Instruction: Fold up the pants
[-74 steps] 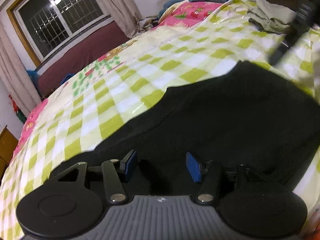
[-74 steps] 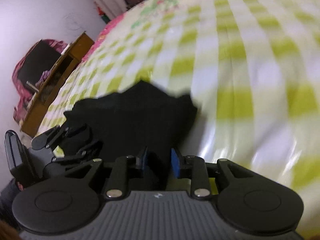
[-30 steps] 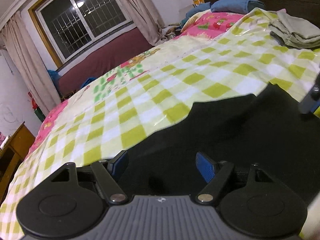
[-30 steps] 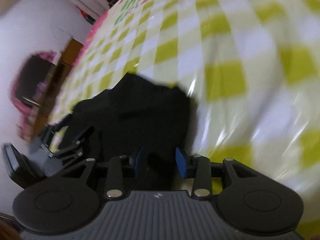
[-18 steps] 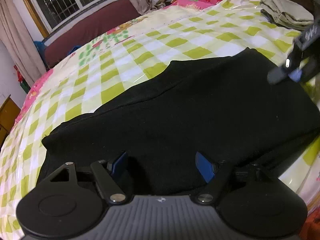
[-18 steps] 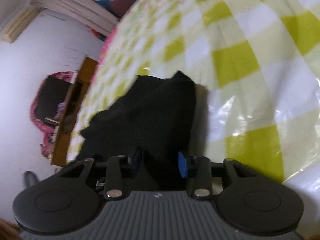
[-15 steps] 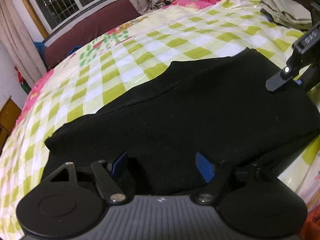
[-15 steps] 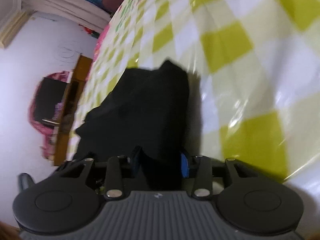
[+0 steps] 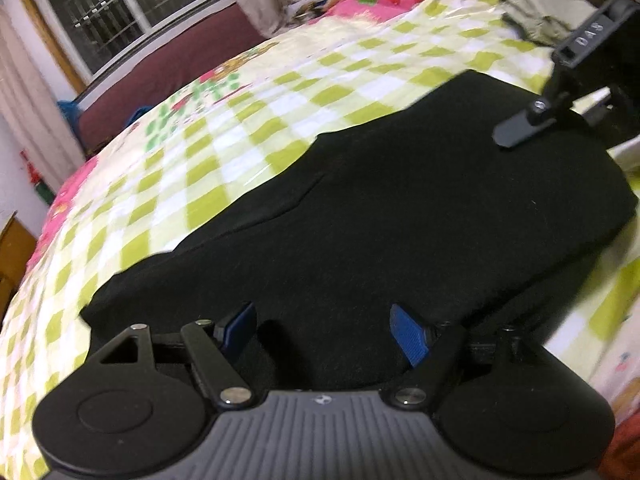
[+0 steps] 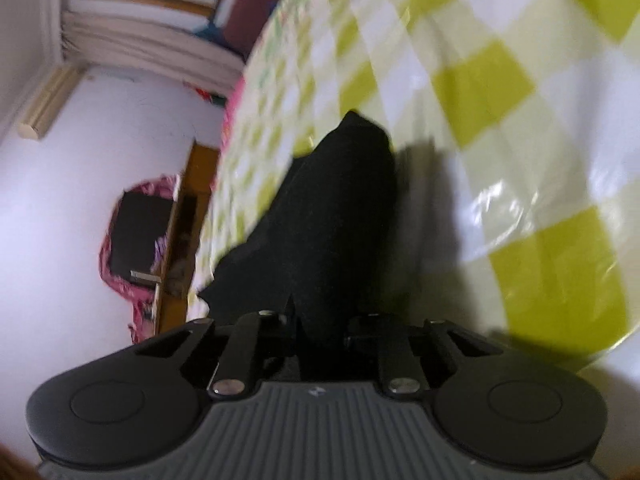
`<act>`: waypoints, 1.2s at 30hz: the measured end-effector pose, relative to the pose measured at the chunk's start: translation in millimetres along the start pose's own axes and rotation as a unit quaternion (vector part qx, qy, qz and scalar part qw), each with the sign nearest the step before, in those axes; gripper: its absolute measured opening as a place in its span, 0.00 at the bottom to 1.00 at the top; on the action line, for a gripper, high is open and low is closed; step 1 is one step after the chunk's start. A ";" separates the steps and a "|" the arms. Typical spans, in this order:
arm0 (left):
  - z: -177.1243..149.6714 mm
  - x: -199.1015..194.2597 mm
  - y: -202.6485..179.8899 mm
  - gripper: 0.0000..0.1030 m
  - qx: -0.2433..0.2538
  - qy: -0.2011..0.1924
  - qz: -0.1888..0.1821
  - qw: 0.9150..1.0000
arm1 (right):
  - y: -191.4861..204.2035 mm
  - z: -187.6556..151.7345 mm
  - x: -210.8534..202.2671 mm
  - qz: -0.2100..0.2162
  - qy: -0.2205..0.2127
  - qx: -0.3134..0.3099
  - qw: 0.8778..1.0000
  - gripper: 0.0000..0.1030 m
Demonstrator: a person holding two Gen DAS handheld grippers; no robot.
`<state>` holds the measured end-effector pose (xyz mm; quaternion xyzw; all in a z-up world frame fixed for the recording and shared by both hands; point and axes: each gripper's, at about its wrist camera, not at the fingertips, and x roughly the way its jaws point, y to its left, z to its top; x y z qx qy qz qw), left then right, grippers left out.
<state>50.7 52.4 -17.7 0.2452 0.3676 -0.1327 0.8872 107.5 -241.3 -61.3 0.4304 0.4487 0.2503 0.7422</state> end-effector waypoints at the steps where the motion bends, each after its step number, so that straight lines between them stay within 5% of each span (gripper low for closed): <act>1: 2.6 0.6 -4.8 0.84 0.006 -0.004 -0.008 1.000 | -1.9 1.8 -6.3 -0.008 -0.009 0.001 1.000 0.17; 8: 20.8 15.5 -32.7 0.85 -0.013 -0.023 -0.126 0.992 | -2.8 16.1 -63.3 -0.076 -0.071 0.014 0.994 0.17; 11: 28.0 21.8 -43.5 0.85 -0.021 -0.043 -0.146 0.988 | 28.6 19.8 -72.4 -0.102 -0.092 -0.013 0.990 0.17; 15: 22.6 14.2 -36.7 0.85 -0.018 -0.065 -0.134 0.989 | 94.4 14.3 -54.7 -0.141 -0.083 -0.099 0.982 0.17; 20: -6.2 -1.8 9.0 0.85 -0.050 -0.069 -0.052 0.995 | 165.8 -16.0 -7.8 -0.188 -0.062 -0.222 0.955 0.18; 28: -47.1 -14.4 72.5 0.85 -0.122 -0.062 0.013 0.991 | 206.8 -69.8 89.4 -0.203 0.021 -0.296 0.933 0.19; 36: -77.4 -0.1 87.3 0.86 -0.169 -0.046 -0.020 0.984 | 224.4 -95.0 135.0 -0.210 0.054 -0.335 0.917 0.18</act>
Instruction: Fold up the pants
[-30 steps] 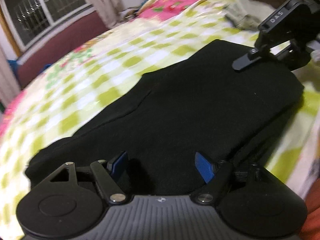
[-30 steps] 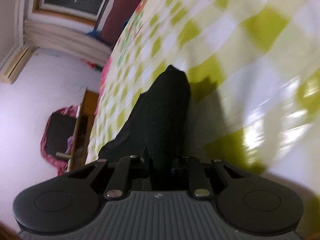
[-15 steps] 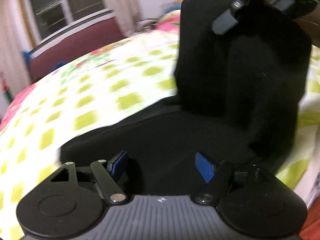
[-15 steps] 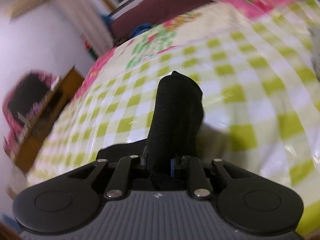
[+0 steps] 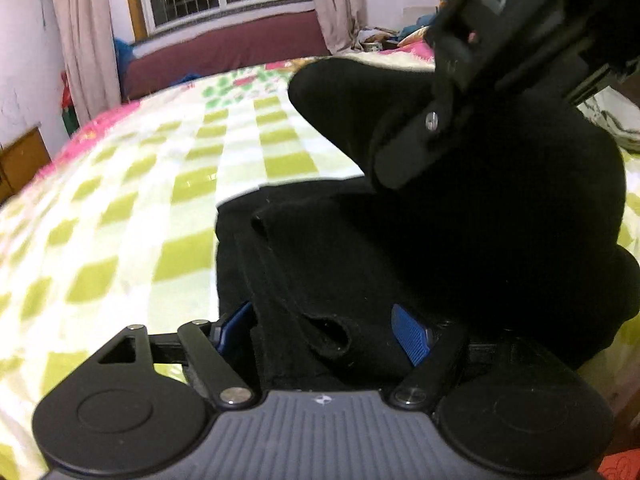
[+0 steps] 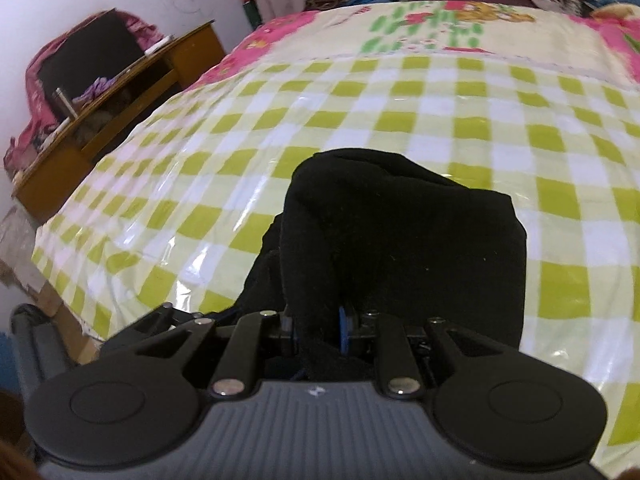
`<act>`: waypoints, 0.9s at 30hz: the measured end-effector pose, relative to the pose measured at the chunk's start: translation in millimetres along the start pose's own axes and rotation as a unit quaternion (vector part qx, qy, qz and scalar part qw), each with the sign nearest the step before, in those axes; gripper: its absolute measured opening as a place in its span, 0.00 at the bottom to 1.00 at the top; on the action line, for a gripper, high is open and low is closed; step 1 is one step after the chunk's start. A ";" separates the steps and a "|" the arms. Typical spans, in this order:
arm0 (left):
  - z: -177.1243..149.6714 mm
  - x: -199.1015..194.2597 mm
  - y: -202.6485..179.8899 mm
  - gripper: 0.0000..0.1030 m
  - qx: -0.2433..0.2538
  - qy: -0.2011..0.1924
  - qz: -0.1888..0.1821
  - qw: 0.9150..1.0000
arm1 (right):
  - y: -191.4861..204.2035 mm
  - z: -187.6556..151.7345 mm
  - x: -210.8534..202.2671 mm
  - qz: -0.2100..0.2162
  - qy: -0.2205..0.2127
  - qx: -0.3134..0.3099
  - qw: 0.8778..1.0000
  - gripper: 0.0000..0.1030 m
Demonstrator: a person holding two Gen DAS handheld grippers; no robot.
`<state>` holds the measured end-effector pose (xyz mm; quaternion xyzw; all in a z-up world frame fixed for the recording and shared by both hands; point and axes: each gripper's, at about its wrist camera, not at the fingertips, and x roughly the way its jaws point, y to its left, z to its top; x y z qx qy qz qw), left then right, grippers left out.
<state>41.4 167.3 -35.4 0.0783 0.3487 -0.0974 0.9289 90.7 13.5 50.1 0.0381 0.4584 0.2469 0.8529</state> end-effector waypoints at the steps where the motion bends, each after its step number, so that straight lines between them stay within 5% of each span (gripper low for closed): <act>1: 5.8 7.1 -0.3 0.86 -0.007 0.000 -0.009 1.000 | 0.5 1.5 1.6 -0.003 0.003 0.002 1.000 0.18; 10: 9.8 6.5 -3.4 0.86 -0.015 -0.003 -0.028 0.999 | 43.3 11.5 31.2 -0.008 0.022 -0.011 1.000 0.19; 16: 0.5 -7.3 -3.4 0.86 -0.012 -0.010 -0.025 1.000 | 51.5 7.6 55.7 0.003 0.038 0.004 0.999 0.34; 22: -20.4 -35.5 12.3 0.89 -0.040 -0.011 -0.025 0.999 | 36.7 13.2 23.3 0.086 0.011 0.039 0.995 0.37; 27: -35.1 -63.3 26.1 0.89 -0.050 0.002 0.023 0.998 | 14.1 4.0 -18.4 0.072 -0.037 0.008 0.997 0.37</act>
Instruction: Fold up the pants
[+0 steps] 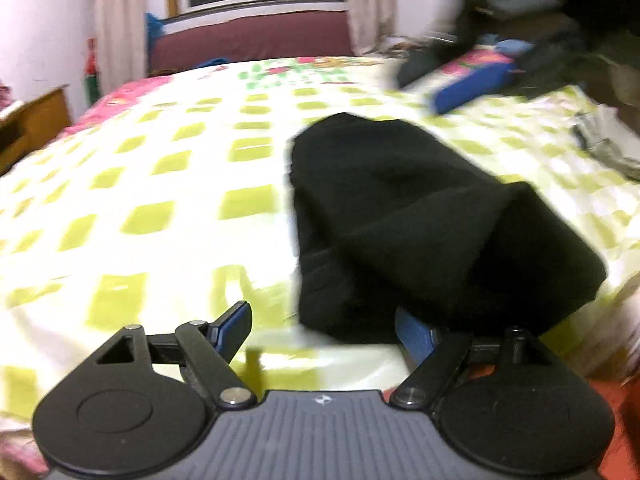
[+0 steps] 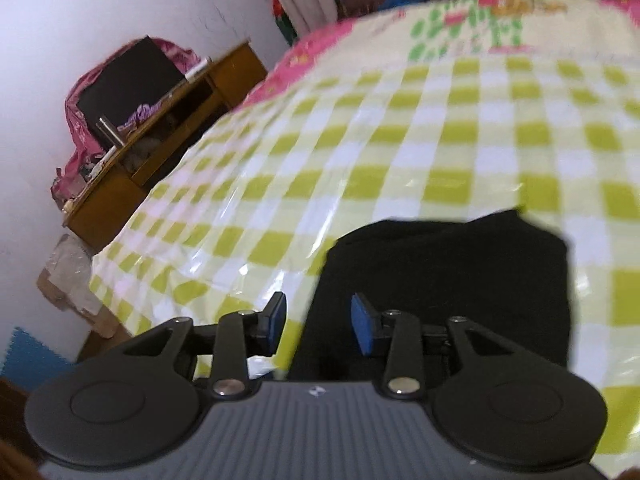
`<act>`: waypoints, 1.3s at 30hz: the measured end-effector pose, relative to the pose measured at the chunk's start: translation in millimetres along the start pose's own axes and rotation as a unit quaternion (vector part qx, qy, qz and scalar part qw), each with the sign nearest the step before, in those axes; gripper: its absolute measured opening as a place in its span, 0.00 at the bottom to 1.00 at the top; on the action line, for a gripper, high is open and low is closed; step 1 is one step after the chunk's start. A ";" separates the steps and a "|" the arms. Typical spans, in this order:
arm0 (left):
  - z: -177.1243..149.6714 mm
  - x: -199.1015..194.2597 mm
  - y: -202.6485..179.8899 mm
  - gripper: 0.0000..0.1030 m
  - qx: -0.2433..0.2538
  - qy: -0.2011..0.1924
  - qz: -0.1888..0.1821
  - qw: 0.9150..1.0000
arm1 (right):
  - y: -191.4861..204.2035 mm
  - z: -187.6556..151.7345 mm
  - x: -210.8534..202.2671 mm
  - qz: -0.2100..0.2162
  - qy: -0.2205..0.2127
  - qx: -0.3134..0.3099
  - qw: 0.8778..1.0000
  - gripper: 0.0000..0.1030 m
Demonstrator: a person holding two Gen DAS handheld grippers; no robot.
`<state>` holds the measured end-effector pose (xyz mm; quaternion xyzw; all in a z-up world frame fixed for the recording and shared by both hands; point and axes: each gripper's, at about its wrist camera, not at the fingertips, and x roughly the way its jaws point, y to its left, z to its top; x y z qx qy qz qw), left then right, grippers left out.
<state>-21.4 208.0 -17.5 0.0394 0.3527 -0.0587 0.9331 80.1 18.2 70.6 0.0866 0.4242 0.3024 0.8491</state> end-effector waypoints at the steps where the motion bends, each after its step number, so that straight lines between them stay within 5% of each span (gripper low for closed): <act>1: 0.2 -4.2 6.2 0.89 0.000 0.002 0.016 1.000 | -1.9 -5.8 -4.7 -0.006 0.002 -0.015 1.000 0.37; 4: 9.4 -11.6 14.4 0.89 0.003 0.000 0.035 0.999 | -4.7 -27.7 -5.1 -0.017 0.026 -0.049 0.998 0.37; 8: 28.7 -25.1 6.7 0.89 0.001 -0.022 0.008 1.000 | -4.1 -53.9 3.2 -0.024 0.041 -0.081 0.996 0.37; 16: 29.0 -34.4 23.5 0.89 0.032 0.027 0.052 0.998 | -1.5 -83.2 6.5 -0.007 0.042 -0.151 0.988 0.37; 22: 52.3 -12.0 13.9 0.89 -0.024 -0.003 -0.037 0.999 | -10.3 -81.6 5.9 0.010 0.039 -0.129 0.991 0.37; 26: 65.9 33.0 8.6 0.88 -0.037 0.017 -0.058 0.997 | -19.4 -81.9 2.2 0.014 0.035 -0.129 0.991 0.38; 35: 113.8 82.3 -8.2 0.43 0.022 0.007 -0.074 0.997 | -9.4 -85.9 13.9 0.049 0.034 -0.152 0.987 0.40; 39: 134.5 91.1 -11.2 0.39 0.050 -0.006 -0.083 0.995 | 2.8 -81.2 22.7 0.048 0.024 -0.198 0.979 0.40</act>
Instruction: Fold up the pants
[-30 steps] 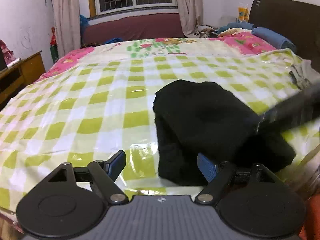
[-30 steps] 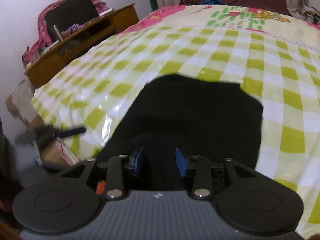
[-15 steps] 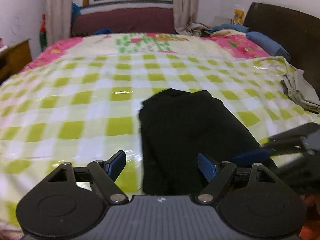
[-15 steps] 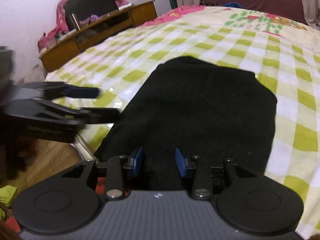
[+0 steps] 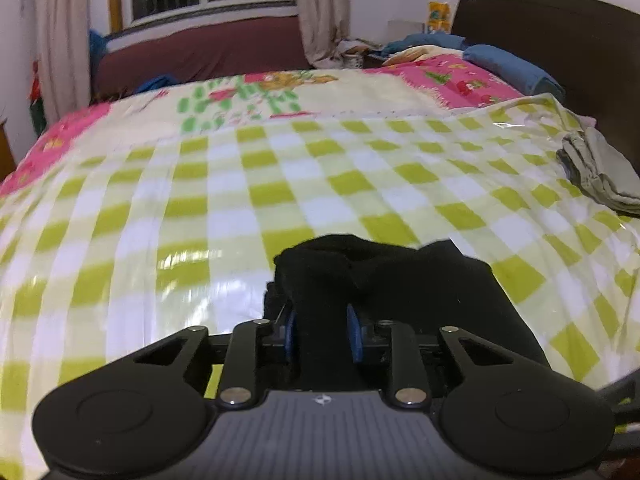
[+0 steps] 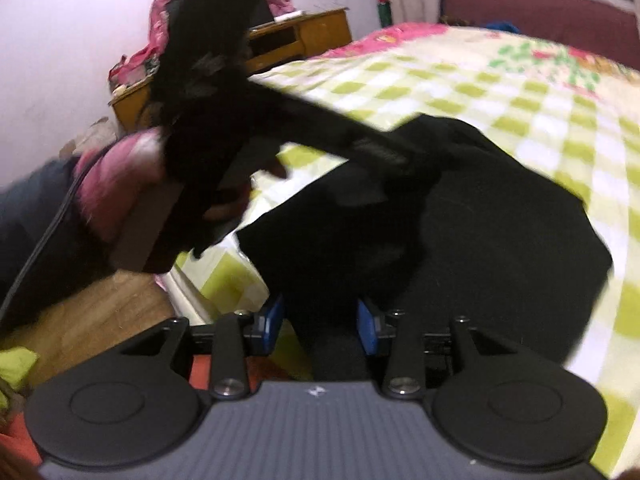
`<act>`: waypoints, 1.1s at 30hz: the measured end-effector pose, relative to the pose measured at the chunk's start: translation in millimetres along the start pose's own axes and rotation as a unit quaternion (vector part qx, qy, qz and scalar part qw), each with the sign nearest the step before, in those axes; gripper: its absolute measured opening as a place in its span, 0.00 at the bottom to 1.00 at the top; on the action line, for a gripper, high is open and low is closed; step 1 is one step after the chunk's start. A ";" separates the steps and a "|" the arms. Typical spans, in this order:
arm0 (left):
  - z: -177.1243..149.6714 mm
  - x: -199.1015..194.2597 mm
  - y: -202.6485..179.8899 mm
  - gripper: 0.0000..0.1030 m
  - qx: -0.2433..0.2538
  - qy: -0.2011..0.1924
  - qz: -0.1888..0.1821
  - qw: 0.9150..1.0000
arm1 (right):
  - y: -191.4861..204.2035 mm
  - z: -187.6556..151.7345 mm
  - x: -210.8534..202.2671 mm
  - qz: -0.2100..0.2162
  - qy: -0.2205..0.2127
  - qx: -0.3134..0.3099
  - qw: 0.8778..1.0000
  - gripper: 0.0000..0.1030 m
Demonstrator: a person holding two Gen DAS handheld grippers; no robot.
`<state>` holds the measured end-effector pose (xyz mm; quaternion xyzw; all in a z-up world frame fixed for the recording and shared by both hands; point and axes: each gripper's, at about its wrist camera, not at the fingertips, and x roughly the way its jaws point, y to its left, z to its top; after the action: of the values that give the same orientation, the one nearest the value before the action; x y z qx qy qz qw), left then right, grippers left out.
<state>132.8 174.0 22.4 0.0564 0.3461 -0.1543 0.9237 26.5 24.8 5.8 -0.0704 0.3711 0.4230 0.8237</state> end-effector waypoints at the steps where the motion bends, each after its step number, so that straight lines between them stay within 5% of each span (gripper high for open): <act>1: 2.7 1.2 -1.0 0.38 0.010 -0.002 -0.003 1.000 | 3.6 1.0 1.9 -0.004 -0.005 -0.015 1.000 0.40; 11: 20.3 -8.7 -30.1 0.32 0.135 -0.042 -0.023 0.990 | -2.0 -1.3 12.0 -0.009 -0.002 -0.009 1.000 0.41; 18: 6.5 58.7 -5.2 0.39 0.110 -0.004 -0.009 0.994 | -8.1 2.2 30.0 -0.015 0.001 0.007 1.000 0.51; 21: 7.8 47.5 5.2 0.48 0.084 -0.019 -0.013 0.996 | -10.8 6.5 14.8 -0.014 -0.014 0.011 1.000 0.51; 27: 17.7 4.7 18.2 0.50 0.070 -0.053 0.071 0.994 | -53.6 -11.9 -35.0 -0.051 -0.026 0.118 0.991 0.52; 30: 11.4 -27.6 17.8 0.49 0.065 -0.063 0.046 0.995 | -73.9 -29.6 -49.8 -0.095 -0.026 0.151 0.984 0.52; 33: -7.5 -43.7 -3.0 0.50 0.111 -0.030 0.035 0.993 | -89.6 -35.6 -57.2 -0.103 -0.026 0.178 0.978 0.53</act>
<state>96.0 183.6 45.4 0.1657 0.2967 -0.1609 0.9266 53.0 -84.0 1.0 0.0504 0.4100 0.2647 0.8714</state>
